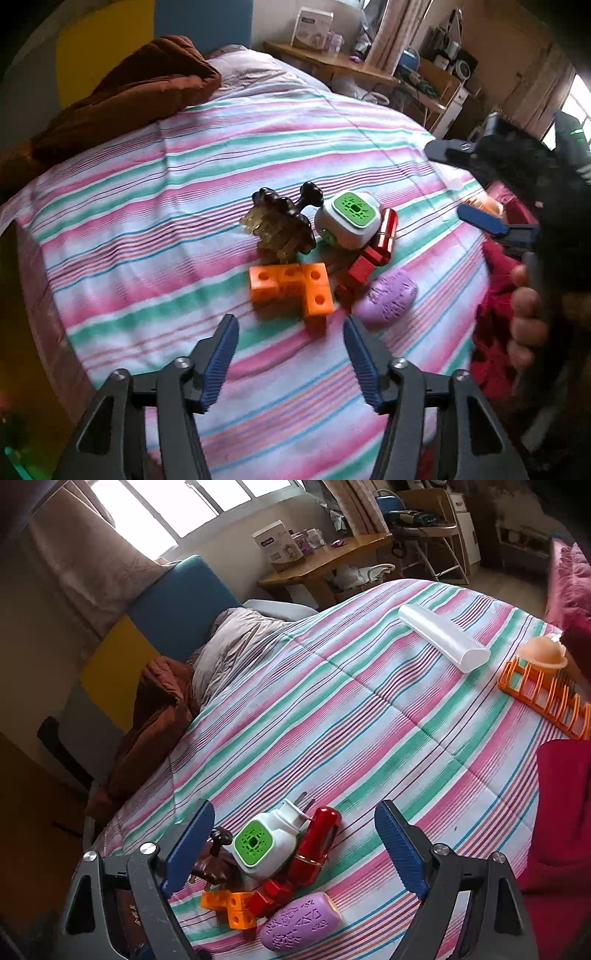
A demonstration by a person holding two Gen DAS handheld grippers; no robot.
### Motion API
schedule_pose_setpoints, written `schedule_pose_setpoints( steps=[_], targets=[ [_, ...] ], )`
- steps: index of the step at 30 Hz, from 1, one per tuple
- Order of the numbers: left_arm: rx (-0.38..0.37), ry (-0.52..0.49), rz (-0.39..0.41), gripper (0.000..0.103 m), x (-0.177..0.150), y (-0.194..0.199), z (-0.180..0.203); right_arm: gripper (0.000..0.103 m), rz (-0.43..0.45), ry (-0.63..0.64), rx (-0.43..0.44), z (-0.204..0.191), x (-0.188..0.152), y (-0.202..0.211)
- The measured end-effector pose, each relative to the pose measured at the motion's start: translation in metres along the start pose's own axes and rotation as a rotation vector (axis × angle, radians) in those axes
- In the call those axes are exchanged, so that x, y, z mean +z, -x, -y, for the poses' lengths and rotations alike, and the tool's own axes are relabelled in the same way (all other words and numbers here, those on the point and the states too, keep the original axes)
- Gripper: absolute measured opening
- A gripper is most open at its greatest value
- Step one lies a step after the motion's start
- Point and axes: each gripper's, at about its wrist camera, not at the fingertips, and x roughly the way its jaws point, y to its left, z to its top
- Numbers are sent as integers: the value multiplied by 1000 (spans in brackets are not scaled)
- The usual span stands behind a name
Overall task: Organize rigid objects
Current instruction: 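Grasp the orange cube blocks with the left tool, then carry the orange blocks toward the tray with the left tool while the right grasps the brown comb toy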
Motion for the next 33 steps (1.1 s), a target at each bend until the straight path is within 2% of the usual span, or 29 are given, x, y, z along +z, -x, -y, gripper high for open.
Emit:
schedule_pose_setpoints(
  steps=[2, 4, 11, 12, 14, 21, 27, 30, 33],
  targets=[
    [-7, -4, -3, 67, 6, -7, 1, 89, -9, -1, 5, 0, 0, -2],
    [-2, -25, -3, 77, 12, -13, 5, 89, -15, 1, 11, -1, 0, -3],
    [5, 2, -68, 76, 26, -51, -3, 89, -18, 6, 12, -3, -1, -5],
    [0, 20, -68, 64, 25, -54, -7, 89, -19, 5, 10, -2, -1, -5],
    [-15, 29, -39, 64, 23, -52, -9, 89, -23, 12, 8, -3, -1, -6],
    [-31, 30, 64, 64, -12, -7, -12, 88, -47, 123, 35, -23, -8, -11],
    [-30, 31, 124, 64, -47, 41, -16, 72, -162, 227, 136, -45, -24, -26],
    [-26, 35, 156, 64, -57, 61, -21, 70, -202, 249, 178, -57, -28, -33],
    [-18, 48, 188, 64, -67, 81, -28, 70, -213, 241, 184, -70, -21, -44]
  ],
)
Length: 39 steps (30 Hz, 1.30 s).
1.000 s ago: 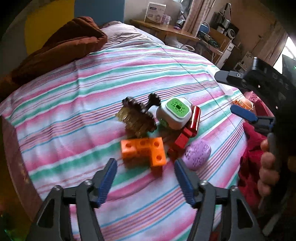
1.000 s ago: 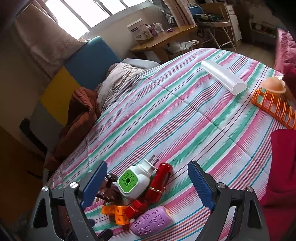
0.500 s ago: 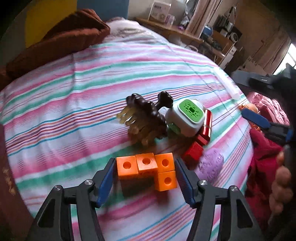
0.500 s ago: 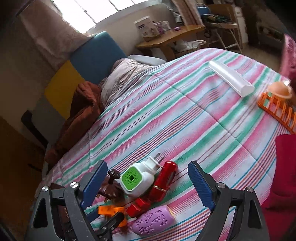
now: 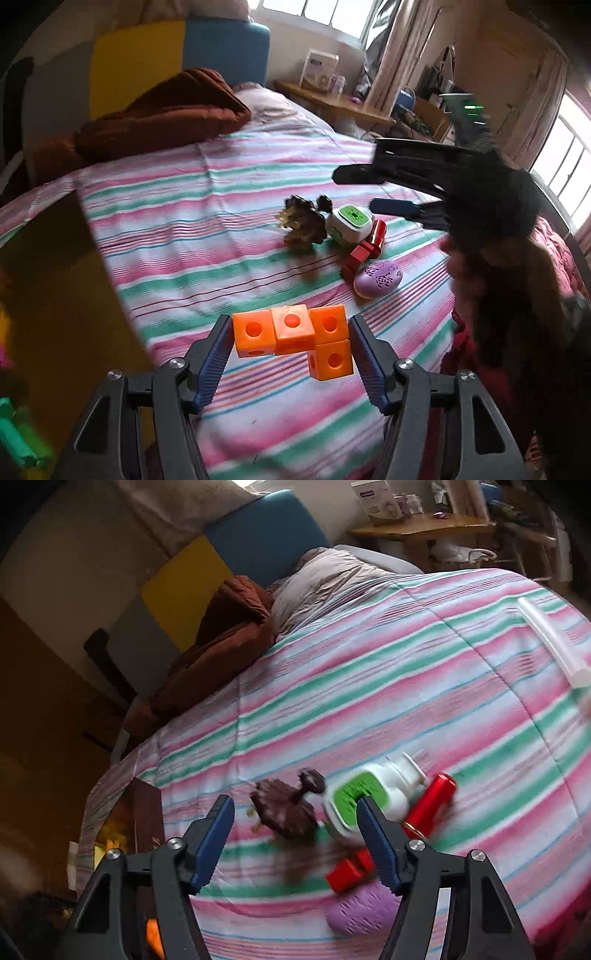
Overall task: Organize rigid objects
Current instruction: 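Carry the orange blocks toward the tray with the left tool while the right grasps the brown comb toy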
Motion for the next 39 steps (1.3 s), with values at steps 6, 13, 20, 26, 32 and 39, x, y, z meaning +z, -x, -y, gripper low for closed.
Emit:
schedule_pose_setpoints(
  steps=[6, 13, 20, 26, 32, 39],
  targets=[
    [5, 65, 56, 64, -10, 41, -21, 71, -74, 46, -99, -24, 20, -44],
    [18, 124, 99, 64, -24, 69, -44, 74, -183, 153, 16, -62, -10, -57],
    [34, 178, 118, 64, -39, 86, -62, 76, -220, 156, 97, -78, -35, -53],
    [57, 218, 141, 64, -50, 105, -78, 84, -162, 225, -4, -87, -38, -46],
    [89, 262, 166, 64, -62, 122, -93, 99, -175, 357, -60, -99, -35, -53],
    [130, 292, 175, 64, -72, 132, -104, 77, -262, 452, -117, -112, -39, -93]
  ],
)
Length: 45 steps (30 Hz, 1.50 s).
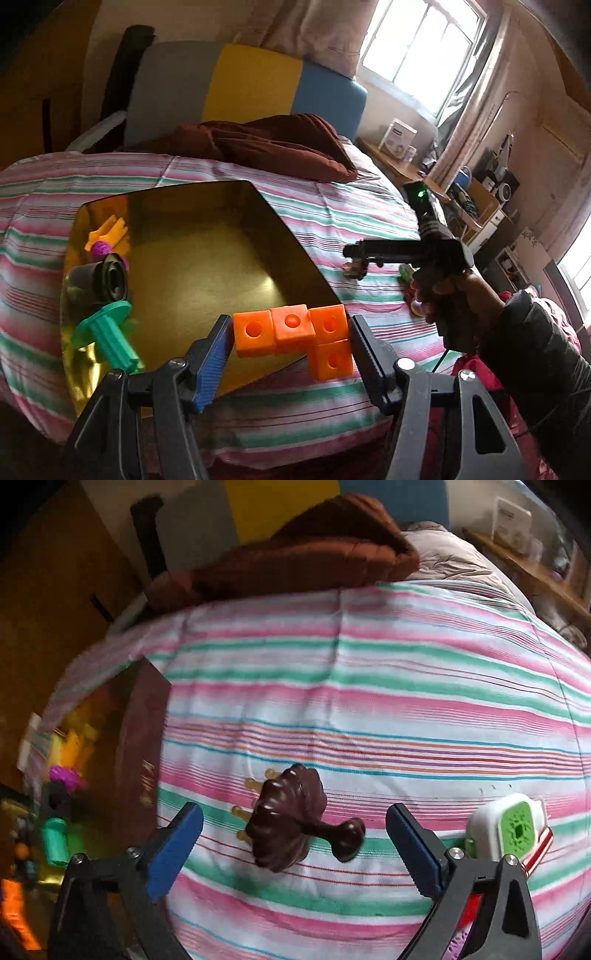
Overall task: Organize rigid objects
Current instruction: 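Carry the orange blocks toward the tray with the left tool while the right grasps the brown comb toy, then lower the orange blocks into the gold tray and open the left tool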
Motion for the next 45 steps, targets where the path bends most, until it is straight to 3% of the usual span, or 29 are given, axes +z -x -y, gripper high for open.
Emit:
schedule_pose_setpoints(
  steps=[1, 6, 10, 12, 13, 18, 24, 31, 39, 45],
  targets=[
    [8, 1, 2, 64, 0, 1, -1, 72, -6, 19, -28, -3, -2, -4],
    [101, 7, 24, 64, -4, 9, -17, 71, 43, 84, -58, -13, -24, 5],
    [183, 19, 34, 64, -7, 13, -31, 69, 54, 93, -23, -8, -44, 11],
    [225, 28, 32, 64, -9, 14, -37, 68, 59, 84, -40, -7, -45, 12],
    [235, 30, 30, 64, -10, 15, -38, 59, 72, 87, -56, -8, -44, 14],
    [284, 35, 21, 64, -17, 20, -43, 59, 84, 97, -65, -9, -39, 13],
    [283, 31, 19, 64, -18, 23, -39, 59, 85, 120, -81, -10, -39, 14],
    [251, 109, 30, 64, -19, 41, -59, 59, 85, 132, -91, -13, -40, 12],
    [300, 199, 50, 64, -32, 66, -91, 59, 83, 160, -90, -19, -42, 12],
    [256, 190, 44, 64, -26, 54, -89, 60, 83, 166, -88, -22, -44, 12]
  ],
)
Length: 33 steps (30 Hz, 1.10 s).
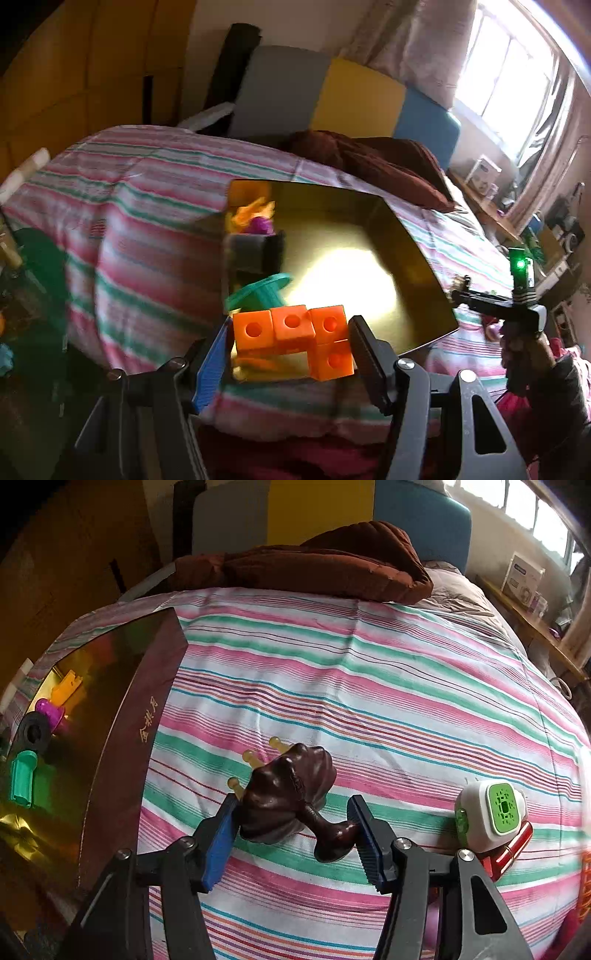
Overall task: Organize rigid objects
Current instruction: 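Lower the orange blocks into the gold tray and open the left tool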
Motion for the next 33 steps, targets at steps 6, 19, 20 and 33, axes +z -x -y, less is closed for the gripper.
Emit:
schedule_pose_setpoints(
  steps=[6, 19, 20, 33],
  targets=[
    [-42, -85, -68, 64, 2, -38, 28, 59, -1, 7, 0, -1, 0, 0],
    [51, -60, -209, 65, -17, -84, 11, 60, -1, 12, 3, -3, 2, -2],
    [48, -59, -203, 65, -19, -82, 9, 60, -1, 11, 3, -3, 2, -2],
    [101, -98, -106, 65, -16, -55, 19, 59, 10, -9, -6, 0, 3, -2]
  ],
)
